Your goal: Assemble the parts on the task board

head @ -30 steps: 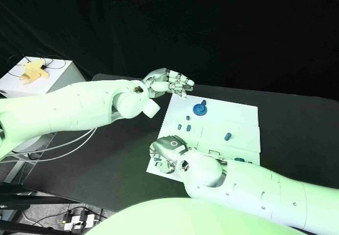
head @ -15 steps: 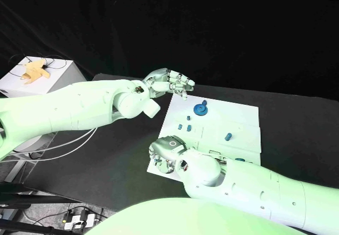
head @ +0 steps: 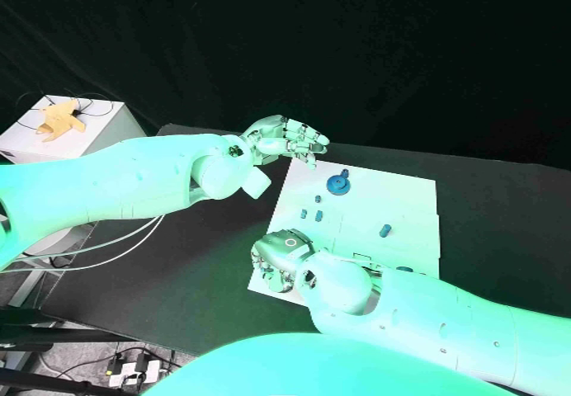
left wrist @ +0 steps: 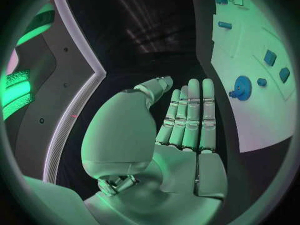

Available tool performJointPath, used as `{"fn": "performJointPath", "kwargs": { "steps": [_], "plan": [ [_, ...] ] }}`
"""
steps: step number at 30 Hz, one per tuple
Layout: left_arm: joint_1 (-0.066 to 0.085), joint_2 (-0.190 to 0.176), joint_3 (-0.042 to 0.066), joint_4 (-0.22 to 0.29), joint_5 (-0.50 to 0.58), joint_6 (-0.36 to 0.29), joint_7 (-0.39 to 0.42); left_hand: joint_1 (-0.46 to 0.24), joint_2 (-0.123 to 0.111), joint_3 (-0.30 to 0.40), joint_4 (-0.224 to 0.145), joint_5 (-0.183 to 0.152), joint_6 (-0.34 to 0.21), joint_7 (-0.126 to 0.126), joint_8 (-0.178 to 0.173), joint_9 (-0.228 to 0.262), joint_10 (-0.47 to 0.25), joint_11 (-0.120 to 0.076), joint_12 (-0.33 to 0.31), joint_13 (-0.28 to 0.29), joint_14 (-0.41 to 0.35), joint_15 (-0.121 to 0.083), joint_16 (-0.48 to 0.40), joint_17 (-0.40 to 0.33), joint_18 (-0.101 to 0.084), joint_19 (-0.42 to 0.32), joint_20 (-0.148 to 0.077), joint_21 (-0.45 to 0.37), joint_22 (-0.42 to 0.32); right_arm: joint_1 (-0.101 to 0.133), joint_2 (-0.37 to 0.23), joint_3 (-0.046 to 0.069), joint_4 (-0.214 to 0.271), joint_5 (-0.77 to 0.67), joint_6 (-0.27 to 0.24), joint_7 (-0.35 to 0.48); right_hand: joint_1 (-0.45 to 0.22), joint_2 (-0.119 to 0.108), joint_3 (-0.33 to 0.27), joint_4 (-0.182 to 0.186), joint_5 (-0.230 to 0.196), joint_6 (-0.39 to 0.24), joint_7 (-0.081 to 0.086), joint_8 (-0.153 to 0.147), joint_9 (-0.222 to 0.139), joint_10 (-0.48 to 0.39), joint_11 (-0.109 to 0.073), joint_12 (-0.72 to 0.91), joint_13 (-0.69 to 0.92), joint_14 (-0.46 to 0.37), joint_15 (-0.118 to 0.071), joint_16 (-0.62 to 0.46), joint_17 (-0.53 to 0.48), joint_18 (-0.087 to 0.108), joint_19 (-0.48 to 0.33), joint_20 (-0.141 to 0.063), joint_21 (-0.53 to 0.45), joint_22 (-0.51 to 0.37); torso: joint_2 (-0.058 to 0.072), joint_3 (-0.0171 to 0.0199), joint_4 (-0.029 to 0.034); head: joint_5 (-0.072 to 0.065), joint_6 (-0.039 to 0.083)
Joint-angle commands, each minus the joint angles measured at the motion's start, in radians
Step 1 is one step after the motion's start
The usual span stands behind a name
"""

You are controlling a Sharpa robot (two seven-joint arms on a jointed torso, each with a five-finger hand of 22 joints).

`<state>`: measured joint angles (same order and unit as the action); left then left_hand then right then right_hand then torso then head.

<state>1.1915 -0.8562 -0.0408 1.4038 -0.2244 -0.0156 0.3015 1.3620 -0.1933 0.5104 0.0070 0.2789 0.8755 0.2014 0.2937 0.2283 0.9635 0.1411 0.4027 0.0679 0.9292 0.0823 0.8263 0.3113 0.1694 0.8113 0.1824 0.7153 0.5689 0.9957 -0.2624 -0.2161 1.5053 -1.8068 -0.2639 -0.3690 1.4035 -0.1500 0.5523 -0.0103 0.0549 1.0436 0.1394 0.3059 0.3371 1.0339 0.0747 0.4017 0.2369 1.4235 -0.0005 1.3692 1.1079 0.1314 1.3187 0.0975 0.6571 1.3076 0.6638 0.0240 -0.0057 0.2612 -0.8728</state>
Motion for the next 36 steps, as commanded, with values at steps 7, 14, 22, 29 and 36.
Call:
{"fn": "performJointPath", "kwargs": {
  "steps": [7, 14, 22, 29, 36],
  "plan": [
    [0.001, 0.001, 0.001, 0.002, 0.002, 0.014, 0.002, 0.009, 0.003, -0.005, -0.002, -0.002, 0.004, 0.004, -0.007, -0.001, 0.008, 0.002, -0.006, 0.001, 0.008, -0.002, -0.005, -0.001, 0.011, 0.007, -0.002, -0.006, 0.001, -0.009, -0.027, -0.010, 0.003, 0.010, -0.071, 0.019, -0.030, -0.006, 0.082, -0.062, 0.176, 0.023, 0.001, 0.001, -0.001, 0.074, -0.005, -0.043, -0.061, 0.041, -0.012, 0.022, 0.039, -0.015, 0.055, -0.014, 0.177, 0.112, 0.000, 0.0001, -0.0015, 0.001, 0.000],
    [0.001, 0.000, 0.001, 0.001, 0.002, 0.014, 0.001, 0.009, 0.004, -0.005, -0.002, -0.002, 0.003, 0.004, -0.007, -0.001, 0.008, 0.003, -0.007, 0.001, 0.008, -0.001, -0.006, -0.001, 0.011, 0.007, -0.003, -0.005, 0.002, -0.009, -0.046, -0.009, 0.017, 0.036, -0.200, 0.078, -0.043, -0.010, 0.105, -0.072, 0.191, 0.037, -0.006, 0.004, 0.001, 0.103, -0.012, -0.048, -0.070, 0.056, -0.018, 0.031, 0.062, -0.024, 0.075, -0.020, 0.247, 0.123, -0.001, 0.0006, -0.0018, 0.000, 0.000],
    [0.001, 0.000, 0.001, 0.001, 0.002, 0.016, 0.001, 0.009, 0.004, -0.005, -0.002, -0.002, 0.003, 0.004, -0.007, -0.001, 0.008, 0.003, -0.007, 0.001, 0.008, -0.001, -0.006, -0.001, 0.011, 0.007, -0.003, -0.005, 0.002, -0.009, -0.063, -0.007, 0.028, 0.063, -0.283, 0.121, -0.044, -0.010, 0.108, -0.075, 0.191, 0.039, -0.008, 0.005, 0.002, 0.109, -0.014, -0.048, -0.071, 0.060, -0.020, 0.034, 0.069, -0.026, 0.079, -0.021, 0.262, 0.126, 0.000, 0.0005, -0.0018, 0.000, 0.000],
    [0.001, -0.002, 0.000, 0.001, 0.002, 0.015, 0.001, 0.009, 0.004, -0.005, -0.002, -0.002, 0.003, 0.004, -0.007, -0.001, 0.008, 0.003, -0.007, 0.001, 0.008, -0.001, -0.006, -0.001, 0.011, 0.007, -0.003, -0.005, 0.002, -0.009, -0.078, -0.005, 0.040, 0.089, -0.332, 0.142, -0.044, -0.010, 0.109, -0.076, 0.191, 0.040, -0.008, 0.005, 0.002, 0.111, -0.015, -0.048, -0.071, 0.061, -0.020, 0.037, 0.075, -0.027, 0.081, -0.021, 0.271, 0.127, -0.001, 0.0002, -0.0014, -0.002, 0.000],
    [0.001, -0.004, 0.000, 0.002, 0.002, 0.016, 0.001, 0.009, 0.004, -0.005, -0.002, -0.002, 0.003, 0.004, -0.007, -0.001, 0.008, 0.003, -0.007, 0.001, 0.008, -0.001, -0.006, -0.001, 0.011, 0.007, -0.003, -0.005, 0.002, -0.008, -0.108, 0.002, 0.063, 0.145, -0.398, 0.173, -0.045, -0.011, 0.110, -0.077, 0.190, 0.041, -0.009, 0.005, 0.002, 0.113, -0.015, -0.048, -0.072, 0.062, -0.021, 0.038, 0.078, -0.028, 0.083, -0.022, 0.276, 0.128, -0.001, -0.0003, -0.0019, -0.003, 0.000]
  ]
}}
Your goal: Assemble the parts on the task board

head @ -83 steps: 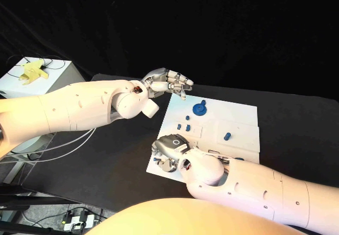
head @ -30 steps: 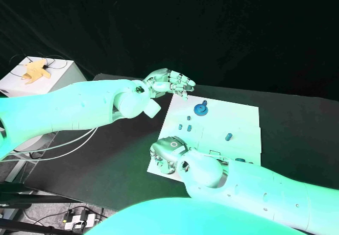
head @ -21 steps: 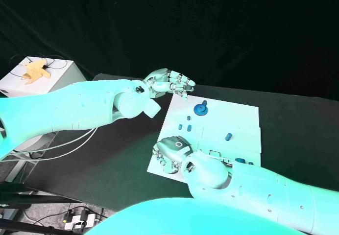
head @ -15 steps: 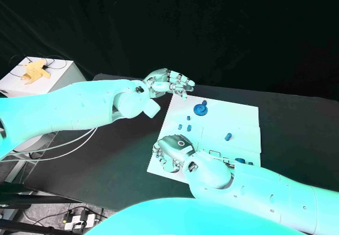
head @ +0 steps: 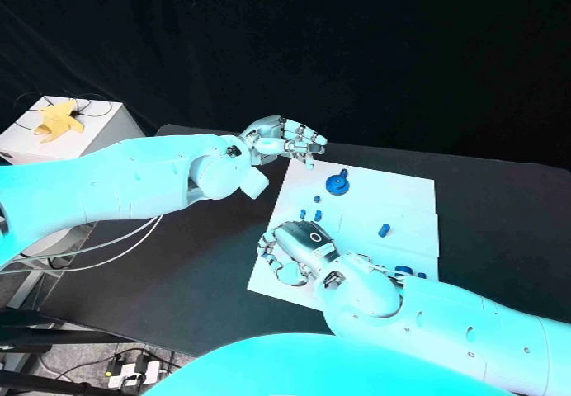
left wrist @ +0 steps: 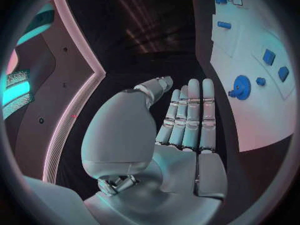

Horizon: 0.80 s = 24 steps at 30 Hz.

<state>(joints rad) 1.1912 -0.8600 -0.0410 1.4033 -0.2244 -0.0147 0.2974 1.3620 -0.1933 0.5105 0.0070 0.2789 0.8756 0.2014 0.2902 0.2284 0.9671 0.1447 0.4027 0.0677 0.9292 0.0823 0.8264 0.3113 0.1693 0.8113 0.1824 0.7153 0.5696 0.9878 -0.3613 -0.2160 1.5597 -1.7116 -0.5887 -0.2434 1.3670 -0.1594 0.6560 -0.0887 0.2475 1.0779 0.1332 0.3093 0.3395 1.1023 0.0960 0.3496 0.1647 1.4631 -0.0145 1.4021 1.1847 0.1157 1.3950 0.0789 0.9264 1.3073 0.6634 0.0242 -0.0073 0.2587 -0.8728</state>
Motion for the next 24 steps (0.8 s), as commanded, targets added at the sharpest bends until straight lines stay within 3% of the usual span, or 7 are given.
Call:
{"fn": "performJointPath", "kwargs": {
  "steps": [1, 12, 21, 24],
  "plan": [
    [0.001, -0.001, 0.001, 0.002, 0.002, 0.015, 0.005, 0.009, 0.004, -0.005, -0.002, -0.002, 0.003, 0.004, -0.004, -0.001, 0.004, -0.001, -0.007, 0.001, 0.009, -0.001, -0.006, -0.001, 0.011, 0.007, -0.003, -0.005, 0.001, 0.000, -0.015, 0.003, 0.012, 0.061, -0.084, 0.053, -0.008, -0.001, 0.007, 0.001, -0.003, 0.007, -0.002, 0.002, 0.000, 0.045, -0.036, 0.004, 0.001, 0.023, -0.007, 0.005, 0.001, -0.012, 0.006, -0.003, 0.005, 0.128, -0.001, -0.0003, -0.0005, 0.000, 0.000],
    [0.001, -0.007, 0.000, 0.002, 0.002, 0.016, 0.005, 0.009, 0.004, -0.005, -0.002, -0.002, 0.003, 0.004, -0.004, -0.001, 0.004, -0.001, -0.007, 0.001, 0.009, -0.001, -0.006, -0.001, 0.011, 0.007, -0.003, -0.005, 0.001, 0.010, -0.121, 0.019, 0.063, 0.167, -0.153, 0.118, -0.009, -0.001, 0.007, 0.001, -0.005, 0.007, -0.003, 0.002, 0.000, 0.046, -0.037, 0.004, 0.000, 0.024, -0.007, 0.006, 0.003, -0.012, 0.007, -0.003, 0.008, 0.129, -0.001, 0.0008, -0.0031, -0.008, 0.000],
    [0.000, -0.011, -0.001, 0.003, 0.002, 0.017, 0.005, 0.009, 0.005, -0.006, -0.001, -0.002, 0.002, 0.005, -0.005, -0.002, 0.003, 0.000, -0.009, 0.001, 0.008, -0.001, -0.009, -0.001, 0.011, 0.005, -0.002, -0.005, 0.002, 0.025, -0.203, 0.023, 0.081, 0.196, -0.157, 0.132, -0.009, -0.002, 0.008, 0.000, -0.006, 0.007, -0.003, 0.002, 0.000, 0.046, -0.037, 0.003, 0.000, 0.024, -0.007, 0.006, 0.003, -0.012, 0.007, -0.004, 0.010, 0.129, 0.000, 0.0024, -0.0014, -0.009, 0.000],
    [0.000, -0.013, -0.001, 0.002, 0.002, 0.016, 0.006, 0.009, 0.005, -0.006, -0.001, -0.002, 0.002, 0.005, -0.005, -0.002, 0.003, 0.000, -0.009, 0.001, 0.008, -0.001, -0.009, -0.001, 0.011, 0.005, -0.002, -0.005, 0.002, 0.028, -0.219, 0.023, 0.080, 0.202, -0.131, 0.135, -0.010, -0.002, 0.008, 0.000, -0.007, 0.007, -0.002, 0.002, 0.000, 0.046, -0.037, 0.003, 0.000, 0.024, -0.007, 0.005, 0.002, -0.012, 0.006, -0.004, 0.006, 0.128, 0.000, 0.0024, -0.0017, -0.006, 0.000]
  ]
}}
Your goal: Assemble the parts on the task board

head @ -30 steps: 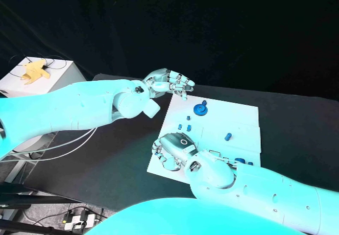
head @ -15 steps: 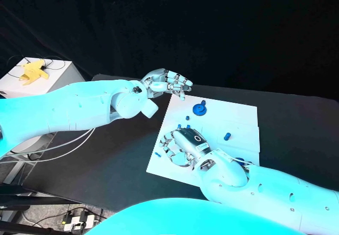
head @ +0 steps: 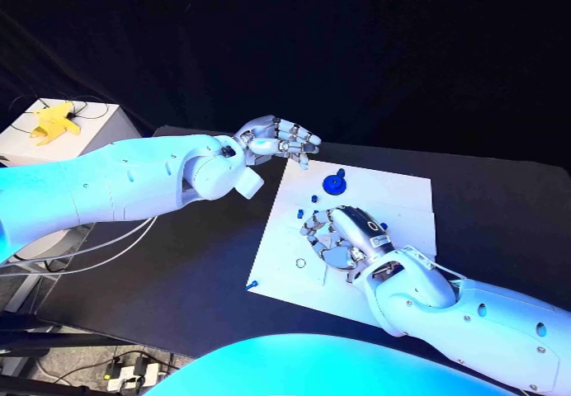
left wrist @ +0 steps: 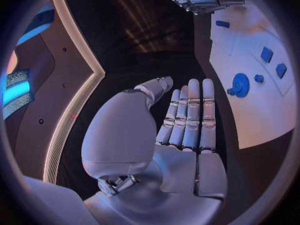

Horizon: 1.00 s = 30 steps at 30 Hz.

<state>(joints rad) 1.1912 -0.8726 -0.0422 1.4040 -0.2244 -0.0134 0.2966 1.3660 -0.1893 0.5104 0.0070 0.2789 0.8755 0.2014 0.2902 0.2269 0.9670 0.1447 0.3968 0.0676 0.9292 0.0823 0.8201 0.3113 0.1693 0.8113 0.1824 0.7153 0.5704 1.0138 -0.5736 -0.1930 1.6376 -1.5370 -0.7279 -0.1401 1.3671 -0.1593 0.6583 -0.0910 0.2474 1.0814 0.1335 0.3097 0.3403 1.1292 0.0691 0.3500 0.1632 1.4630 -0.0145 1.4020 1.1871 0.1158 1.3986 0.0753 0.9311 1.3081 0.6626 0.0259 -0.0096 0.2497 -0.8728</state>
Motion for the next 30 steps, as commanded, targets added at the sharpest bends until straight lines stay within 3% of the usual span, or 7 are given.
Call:
{"fn": "performJointPath", "kwargs": {
  "steps": [1, 10, 15, 24, 30],
  "plan": [
    [0.000, 0.000, 0.000, 0.001, 0.002, 0.015, 0.007, 0.005, 0.001, -0.006, -0.001, -0.002, 0.002, 0.005, -0.005, -0.001, 0.004, 0.000, -0.004, 0.001, 0.008, 0.000, -0.003, -0.001, 0.011, 0.005, -0.002, -0.005, 0.001, 0.003, -0.009, 0.000, 0.001, 0.031, 0.022, 0.037, -0.012, -0.003, 0.005, 0.003, -0.011, 0.003, -0.002, 0.001, -0.001, 0.018, -0.009, 0.001, 0.001, 0.024, -0.007, 0.004, -0.002, -0.011, 0.001, 0.000, -0.003, 0.126, 0.001, 0.0002, 0.0006, 0.002, 0.000],
    [0.000, 0.001, 0.000, -0.001, 0.002, 0.015, 0.007, 0.005, 0.001, -0.006, -0.001, -0.002, 0.002, 0.005, -0.005, -0.001, 0.004, 0.000, -0.004, 0.001, 0.008, 0.000, -0.003, -0.001, 0.011, 0.005, -0.002, -0.005, 0.001, 0.010, 0.008, 0.000, -0.006, 0.048, 0.223, 0.149, -0.019, -0.016, -0.026, -0.006, -0.053, -0.044, 0.016, -0.033, -0.018, -0.008, 0.007, -0.026, -0.015, 0.015, 0.008, -0.005, -0.017, -0.005, -0.027, 0.011, -0.054, 0.113, 0.000, -0.0024, 0.0021, 0.002, 0.000],
    [0.000, 0.004, 0.000, -0.002, 0.002, 0.016, 0.007, 0.006, 0.002, -0.006, -0.002, -0.002, 0.002, 0.005, -0.006, -0.001, 0.003, 0.000, -0.005, 0.001, 0.008, 0.000, -0.004, -0.001, 0.011, 0.005, -0.002, -0.005, 0.002, 0.012, 0.051, -0.003, -0.027, 0.038, 0.322, 0.194, -0.025, -0.029, -0.050, -0.006, -0.086, -0.078, 0.023, -0.061, -0.034, -0.048, 0.022, -0.061, -0.037, -0.014, 0.023, -0.029, -0.066, 0.009, -0.074, 0.025, -0.153, 0.092, 0.000, -0.0039, 0.0038, 0.006, 0.000],
    [0.000, 0.009, -0.001, -0.003, 0.002, 0.017, 0.007, 0.006, 0.002, -0.006, -0.002, -0.002, 0.002, 0.005, -0.006, -0.001, 0.003, 0.000, -0.005, 0.001, 0.008, 0.000, -0.004, -0.001, 0.011, 0.005, -0.002, -0.005, 0.002, 0.012, 0.142, -0.017, -0.056, -0.060, 0.411, 0.153, -0.061, -0.056, -0.096, 0.019, -0.106, -0.105, 0.027, -0.086, -0.048, -0.053, 0.028, -0.069, -0.052, -0.044, 0.033, -0.040, -0.100, 0.021, -0.115, 0.040, -0.237, 0.072, 0.001, -0.0047, 0.0046, 0.010, 0.000],
    [0.000, 0.014, -0.001, -0.005, 0.002, 0.018, 0.006, 0.006, 0.002, -0.007, -0.003, -0.002, 0.002, 0.005, -0.006, -0.002, 0.004, 0.000, -0.005, 0.001, 0.009, 0.000, -0.005, -0.001, 0.011, 0.005, -0.002, -0.005, 0.002, 0.011, 0.193, -0.021, -0.074, -0.120, 0.442, 0.103, -0.058, -0.059, -0.105, 0.023, -0.100, -0.087, 0.022, -0.080, -0.047, -0.043, 0.024, -0.065, -0.054, -0.046, 0.030, -0.037, -0.101, 0.023, -0.115, 0.040, -0.242, 0.069, 0.000, -0.0054, 0.0053, 0.013, 0.000]
  ]
}}
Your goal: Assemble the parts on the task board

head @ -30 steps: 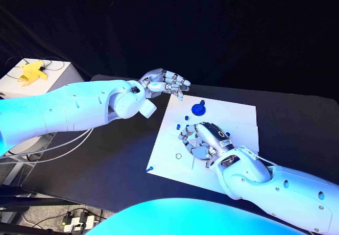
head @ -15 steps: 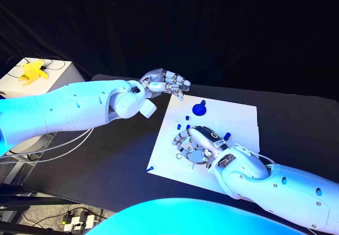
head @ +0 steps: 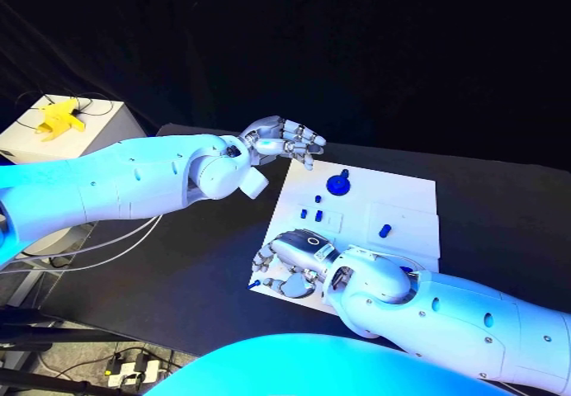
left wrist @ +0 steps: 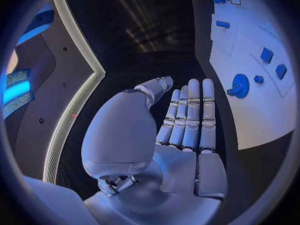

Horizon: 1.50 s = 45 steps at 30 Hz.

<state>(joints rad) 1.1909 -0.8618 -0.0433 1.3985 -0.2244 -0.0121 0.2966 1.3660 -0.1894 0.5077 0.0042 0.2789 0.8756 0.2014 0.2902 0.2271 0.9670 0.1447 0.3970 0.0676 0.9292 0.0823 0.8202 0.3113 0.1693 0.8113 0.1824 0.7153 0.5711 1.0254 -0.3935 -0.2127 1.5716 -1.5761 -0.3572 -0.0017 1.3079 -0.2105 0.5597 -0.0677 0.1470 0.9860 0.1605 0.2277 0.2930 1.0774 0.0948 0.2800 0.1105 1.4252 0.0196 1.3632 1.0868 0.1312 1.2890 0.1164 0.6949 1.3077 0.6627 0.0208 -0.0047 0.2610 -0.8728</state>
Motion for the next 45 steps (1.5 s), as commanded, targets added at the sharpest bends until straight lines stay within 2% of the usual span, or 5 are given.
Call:
{"fn": "performJointPath", "kwargs": {
  "steps": [1, 13, 19, 32, 45],
  "plan": [
    [0.001, 0.004, 0.000, 0.001, 0.002, 0.017, 0.006, 0.006, 0.002, -0.004, 0.000, -0.002, 0.002, 0.005, -0.006, -0.002, 0.004, 0.000, -0.005, 0.001, 0.009, 0.000, -0.005, -0.001, 0.011, 0.005, -0.002, -0.005, 0.001, -0.001, 0.021, -0.002, -0.011, -0.090, 0.074, -0.043, 0.002, -0.008, -0.007, 0.001, 0.002, 0.012, -0.005, 0.004, 0.001, 0.009, -0.002, 0.005, -0.002, -0.008, -0.004, 0.002, 0.000, 0.008, -0.006, -0.001, -0.009, 0.069, 0.001, 0.0002, -0.0001, 0.003, 0.000],
    [0.001, 0.007, 0.000, 0.001, 0.003, 0.018, 0.004, 0.006, 0.002, -0.004, 0.000, -0.002, 0.002, 0.005, -0.006, -0.002, 0.004, 0.000, -0.005, 0.001, 0.009, 0.000, -0.005, -0.001, 0.011, 0.005, -0.002, -0.005, 0.001, -0.012, 0.072, -0.011, -0.032, -0.193, 0.061, -0.165, 0.007, -0.003, -0.019, 0.011, -0.049, 0.037, -0.009, 0.011, 0.001, 0.015, -0.005, 0.007, -0.009, -0.012, -0.007, 0.003, -0.008, 0.011, -0.007, -0.003, -0.031, 0.063, 0.002, 0.0029, -0.0017, 0.012, 0.000],
    [0.001, 0.006, 0.000, 0.001, 0.003, 0.019, 0.002, 0.006, 0.002, -0.005, 0.000, -0.002, 0.002, 0.005, -0.006, -0.002, 0.004, 0.000, -0.006, 0.001, 0.009, 0.000, -0.006, -0.001, 0.010, 0.004, -0.002, -0.005, 0.002, -0.016, 0.078, -0.012, -0.030, -0.236, 0.041, -0.235, -0.003, -0.020, -0.035, 0.021, -0.030, 0.047, -0.006, 0.014, 0.000, -0.005, 0.001, 0.004, -0.013, -0.037, -0.001, -0.017, -0.054, 0.019, -0.032, 0.001, -0.100, 0.048, 0.001, 0.0031, -0.0025, 0.014, 0.000],
    [0.001, 0.007, 0.000, 0.001, 0.003, 0.020, -0.002, 0.006, 0.002, -0.005, 0.000, -0.002, 0.002, 0.005, -0.006, -0.002, 0.004, 0.000, -0.006, 0.001, 0.009, 0.000, -0.006, -0.001, 0.010, 0.004, -0.002, -0.005, 0.002, -0.024, 0.097, -0.015, -0.042, -0.244, 0.062, -0.235, 0.017, -0.013, -0.046, 0.024, -0.091, 0.057, -0.010, 0.022, -0.002, -0.014, -0.001, 0.027, -0.008, -0.048, -0.001, -0.013, -0.064, 0.020, -0.035, 0.003, -0.114, 0.045, 0.002, 0.0027, -0.0011, 0.015, 0.000],
    [0.001, 0.006, 0.000, 0.002, 0.003, 0.019, -0.002, 0.006, 0.002, -0.005, 0.000, -0.002, 0.002, 0.005, -0.006, -0.002, 0.004, 0.000, -0.006, 0.001, 0.009, 0.000, -0.006, -0.001, 0.010, 0.004, -0.002, -0.005, 0.002, -0.028, 0.101, -0.016, -0.042, -0.239, 0.083, -0.226, 0.019, -0.013, -0.052, 0.025, -0.095, 0.065, -0.014, 0.027, -0.001, -0.007, -0.005, 0.036, -0.006, -0.045, -0.003, -0.009, -0.059, 0.018, -0.028, 0.002, -0.100, 0.049, 0.001, 0.0029, -0.0029, 0.018, 0.000]
  ]
}}
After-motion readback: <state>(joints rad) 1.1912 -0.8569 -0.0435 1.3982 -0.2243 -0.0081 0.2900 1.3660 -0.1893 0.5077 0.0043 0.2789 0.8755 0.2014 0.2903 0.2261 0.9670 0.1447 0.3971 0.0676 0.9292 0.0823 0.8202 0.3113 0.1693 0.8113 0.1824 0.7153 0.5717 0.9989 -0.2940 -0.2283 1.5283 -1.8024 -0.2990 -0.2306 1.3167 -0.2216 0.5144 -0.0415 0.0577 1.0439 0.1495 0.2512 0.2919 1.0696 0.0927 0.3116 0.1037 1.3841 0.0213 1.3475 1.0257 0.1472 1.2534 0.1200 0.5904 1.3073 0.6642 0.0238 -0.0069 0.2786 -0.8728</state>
